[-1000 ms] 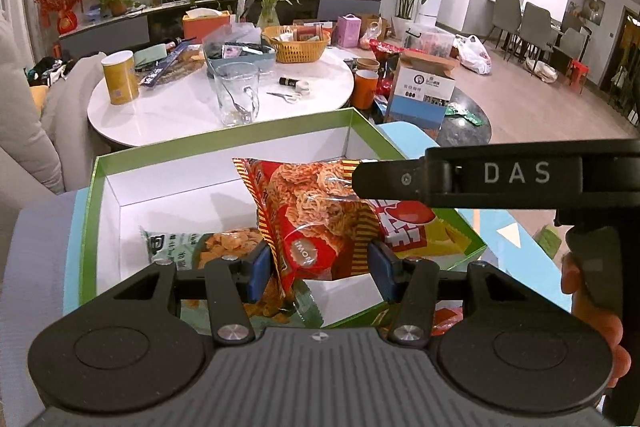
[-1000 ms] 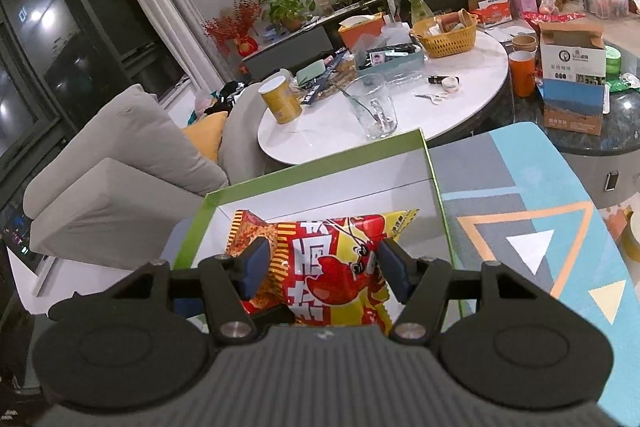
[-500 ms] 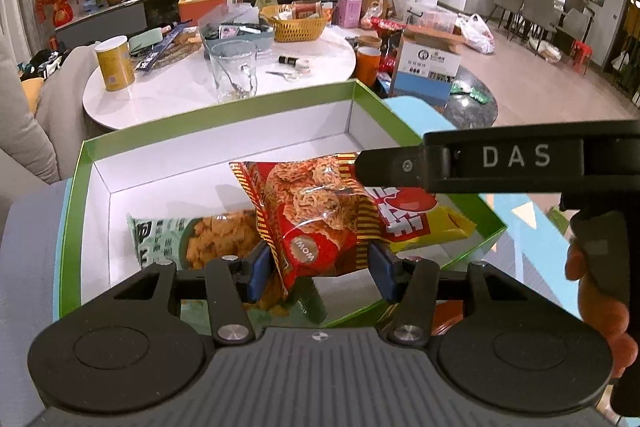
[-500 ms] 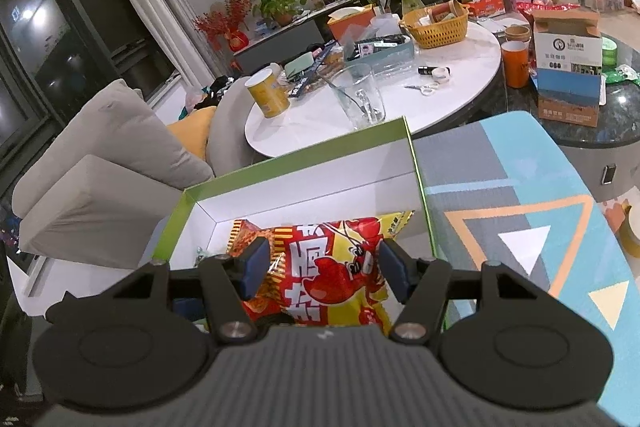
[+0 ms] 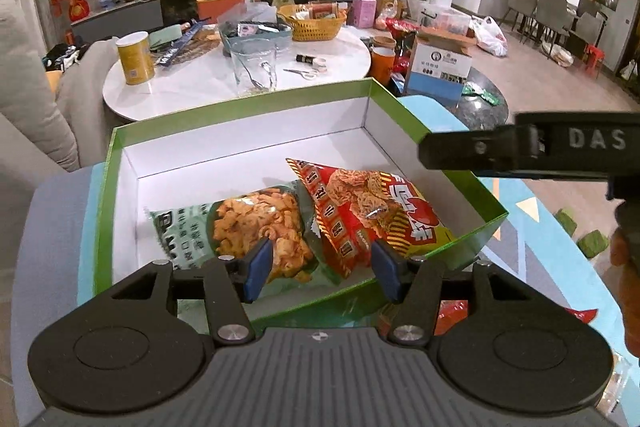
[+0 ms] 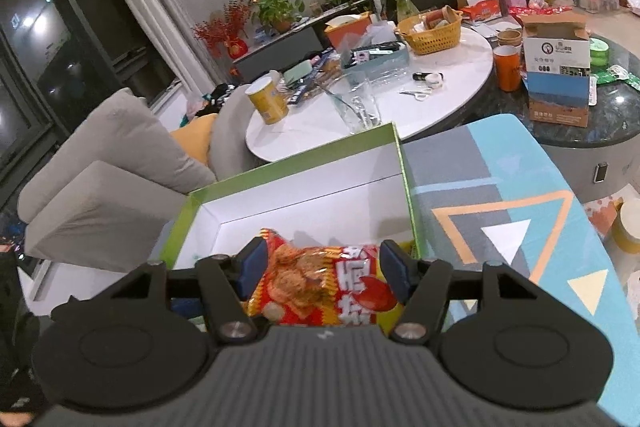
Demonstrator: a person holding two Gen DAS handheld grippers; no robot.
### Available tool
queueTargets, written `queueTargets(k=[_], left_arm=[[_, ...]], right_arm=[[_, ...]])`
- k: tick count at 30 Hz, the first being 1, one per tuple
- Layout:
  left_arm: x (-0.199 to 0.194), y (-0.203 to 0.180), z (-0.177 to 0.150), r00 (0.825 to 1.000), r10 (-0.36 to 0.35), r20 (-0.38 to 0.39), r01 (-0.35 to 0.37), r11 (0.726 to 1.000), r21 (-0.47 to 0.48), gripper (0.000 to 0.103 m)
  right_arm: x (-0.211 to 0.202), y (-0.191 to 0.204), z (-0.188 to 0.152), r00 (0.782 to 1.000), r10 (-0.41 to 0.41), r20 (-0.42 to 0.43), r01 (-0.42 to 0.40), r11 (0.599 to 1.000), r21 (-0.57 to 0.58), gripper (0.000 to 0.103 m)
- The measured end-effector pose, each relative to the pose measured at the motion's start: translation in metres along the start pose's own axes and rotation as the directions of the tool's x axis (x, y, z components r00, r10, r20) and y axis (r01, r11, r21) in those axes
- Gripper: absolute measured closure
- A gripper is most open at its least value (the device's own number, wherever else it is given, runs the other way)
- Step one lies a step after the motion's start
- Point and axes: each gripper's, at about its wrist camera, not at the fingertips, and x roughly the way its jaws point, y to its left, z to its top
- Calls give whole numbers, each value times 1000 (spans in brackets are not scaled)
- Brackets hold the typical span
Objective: Organize snacks
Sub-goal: 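Release the crayfish bag beside the green bag and withdraw the right gripper, then grasp the red Korean-text snack bag with the right gripper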
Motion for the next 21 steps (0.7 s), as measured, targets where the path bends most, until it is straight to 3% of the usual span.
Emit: queueTargets(k=[12, 21], left_arm=[[-61, -7, -40, 998, -48, 34, 48, 999, -4, 46], [-74, -29, -70, 997, -73, 5, 73, 996, 44, 42]], right_arm=[[-51, 14, -36, 1000, 10, -22, -12, 998, -64, 41], [-80, 20, -62, 1000, -5, -20, 3, 997, -77, 41]])
